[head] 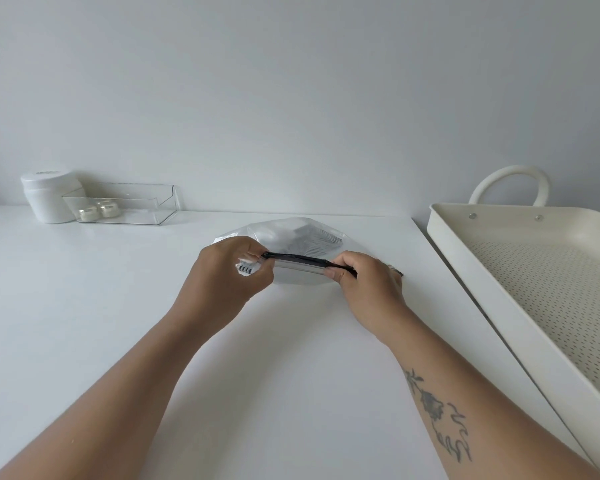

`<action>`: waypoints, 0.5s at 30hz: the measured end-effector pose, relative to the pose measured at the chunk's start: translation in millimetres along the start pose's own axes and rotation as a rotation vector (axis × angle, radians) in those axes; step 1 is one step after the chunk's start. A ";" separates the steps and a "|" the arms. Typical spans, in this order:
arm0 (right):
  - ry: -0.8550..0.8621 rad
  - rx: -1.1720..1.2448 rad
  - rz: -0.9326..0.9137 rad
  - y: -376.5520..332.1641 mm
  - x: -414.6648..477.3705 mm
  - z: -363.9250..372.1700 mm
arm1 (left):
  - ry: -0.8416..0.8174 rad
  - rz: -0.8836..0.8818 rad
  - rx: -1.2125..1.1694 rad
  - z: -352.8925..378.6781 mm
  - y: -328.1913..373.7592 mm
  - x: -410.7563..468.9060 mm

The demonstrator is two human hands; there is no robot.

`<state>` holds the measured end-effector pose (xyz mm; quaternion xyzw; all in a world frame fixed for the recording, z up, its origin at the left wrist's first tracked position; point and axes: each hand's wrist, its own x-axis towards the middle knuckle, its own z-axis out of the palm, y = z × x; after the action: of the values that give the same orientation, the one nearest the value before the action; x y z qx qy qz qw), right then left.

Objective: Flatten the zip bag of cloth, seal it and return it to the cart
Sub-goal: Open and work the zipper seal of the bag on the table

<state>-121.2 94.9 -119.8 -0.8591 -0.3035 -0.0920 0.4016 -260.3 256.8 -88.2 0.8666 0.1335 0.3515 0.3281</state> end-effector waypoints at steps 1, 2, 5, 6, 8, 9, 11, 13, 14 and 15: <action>-0.001 0.000 0.003 0.3 0.2 -0.4 | 0.006 -0.005 -0.015 -0.3 0.2 -0.1; -0.001 0.002 0.007 0.5 -0.1 -0.9 | 0.011 -0.008 -0.027 -0.7 0.0 0.1; -0.001 0.016 0.014 0.0 -0.3 -1.0 | 0.029 -0.022 -0.044 -2.4 -1.2 1.3; -0.004 0.015 0.017 -0.1 -0.3 -1.0 | 0.037 -0.027 -0.045 -3.0 -2.0 1.8; -0.009 0.007 0.030 0.5 -0.2 -2.0 | 0.053 -0.047 -0.057 -4.4 -3.3 2.5; -0.009 0.002 0.041 1.1 -0.2 -2.6 | 0.064 -0.064 -0.071 -5.4 -3.8 3.0; -0.005 -0.005 0.062 2.4 0.3 -3.7 | 0.091 -0.088 -0.116 -7.1 -5.5 4.3; 0.007 -0.011 0.061 1.5 0.2 -3.7 | 0.091 -0.107 -0.158 -7.4 -6.3 4.8; 0.014 -0.008 0.054 0.5 0.0 -3.8 | 0.083 -0.111 -0.171 -6.4 -6.2 4.5; 0.019 0.004 0.043 -0.7 -0.2 -4.1 | 0.078 -0.103 -0.167 -4.9 -5.4 3.6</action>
<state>-121.5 92.1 -116.8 -0.8636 -0.2816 -0.0908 0.4082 -261.1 264.8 -87.3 0.8138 0.1610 0.3777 0.4113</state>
